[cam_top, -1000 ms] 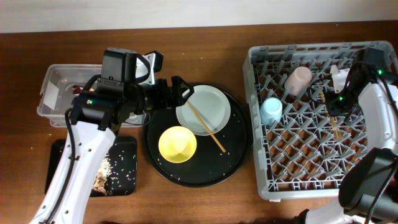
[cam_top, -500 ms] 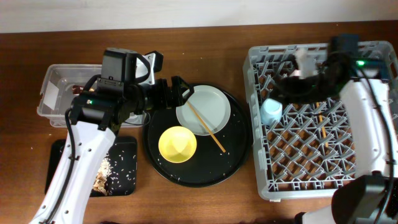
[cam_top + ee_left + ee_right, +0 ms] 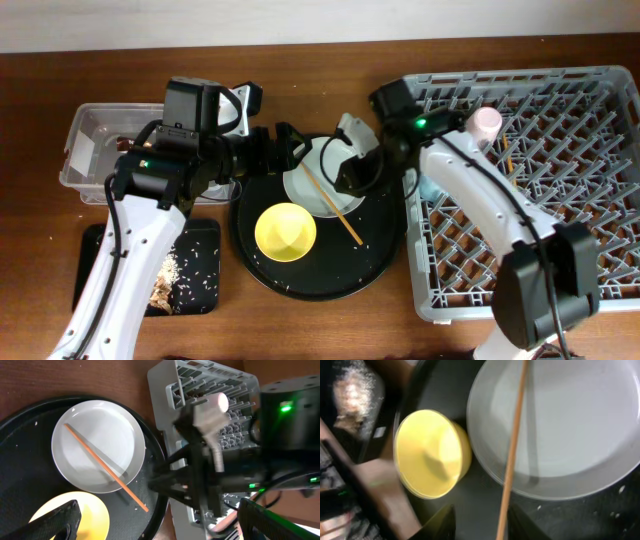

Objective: Sort waste into correct bins and load items into the dishwasher rack
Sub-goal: 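Grasp the second chopstick from the plate with the right gripper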

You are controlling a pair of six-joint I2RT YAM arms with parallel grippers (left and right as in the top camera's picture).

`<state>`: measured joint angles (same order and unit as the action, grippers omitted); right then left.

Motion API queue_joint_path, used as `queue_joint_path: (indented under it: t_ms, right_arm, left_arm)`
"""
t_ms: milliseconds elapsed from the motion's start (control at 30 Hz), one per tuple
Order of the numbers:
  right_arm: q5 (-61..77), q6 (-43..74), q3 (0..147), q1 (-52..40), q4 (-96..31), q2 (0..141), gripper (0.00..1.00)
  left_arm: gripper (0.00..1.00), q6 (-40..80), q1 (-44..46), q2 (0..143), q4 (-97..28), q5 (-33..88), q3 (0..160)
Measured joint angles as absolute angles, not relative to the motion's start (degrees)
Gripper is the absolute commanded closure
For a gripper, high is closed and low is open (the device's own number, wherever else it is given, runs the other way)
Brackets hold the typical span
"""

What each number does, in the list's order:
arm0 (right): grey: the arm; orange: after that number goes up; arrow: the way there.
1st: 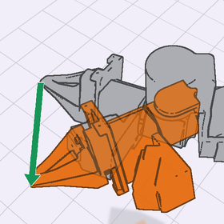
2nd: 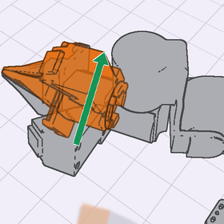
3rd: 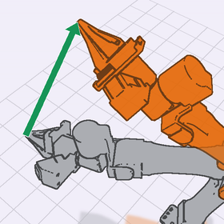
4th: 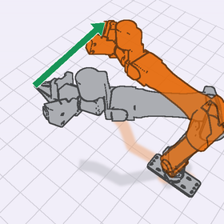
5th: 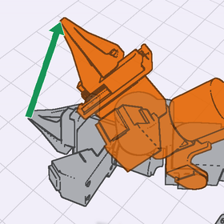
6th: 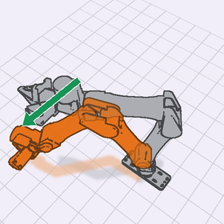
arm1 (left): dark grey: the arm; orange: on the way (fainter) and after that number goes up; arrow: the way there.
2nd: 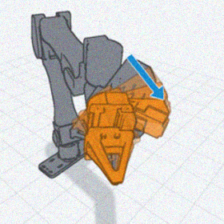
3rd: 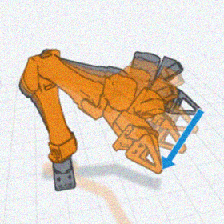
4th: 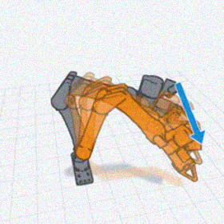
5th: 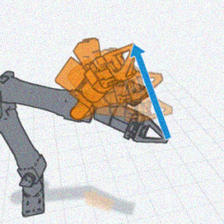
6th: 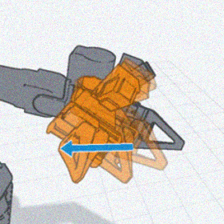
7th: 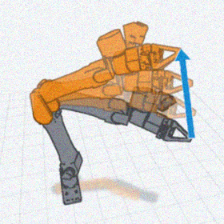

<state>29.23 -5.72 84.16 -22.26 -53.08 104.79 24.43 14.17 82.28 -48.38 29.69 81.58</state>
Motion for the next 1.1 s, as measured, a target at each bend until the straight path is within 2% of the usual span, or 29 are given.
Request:
queue_joint_path:
  t_ms: [233,567,667,867,1100]
  right_arm:
    - [19.9,-1.8,83.4,-29.4,-46.8,108.9,0.62]
    - [15.4,0.1,81.5,-30.1,-41.8,115.1,0.62]
    - [15.4,0.1,79.4,-30.1,-39.1,115.3,0.66]
    - [15.2,0.3,76.3,-30.1,-36.9,115.4,0.89]
    - [15.0,0.3,79.1,-30.1,-40.0,114.9,0.93]
  left_arm:
    - [0.01,24.4,14.2,82.3,-48.4,29.7,81.6]
    - [0.01,24.4,14.2,82.3,-48.4,29.7,81.6]
    - [0.01,24.4,14.2,82.3,-48.4,29.7,81.6]
    - [0.01,24.4,14.2,82.3,-48.4,29.7,81.6]
    - [0.01,24.4,14.2,82.3,-48.4,29.7,81.6]
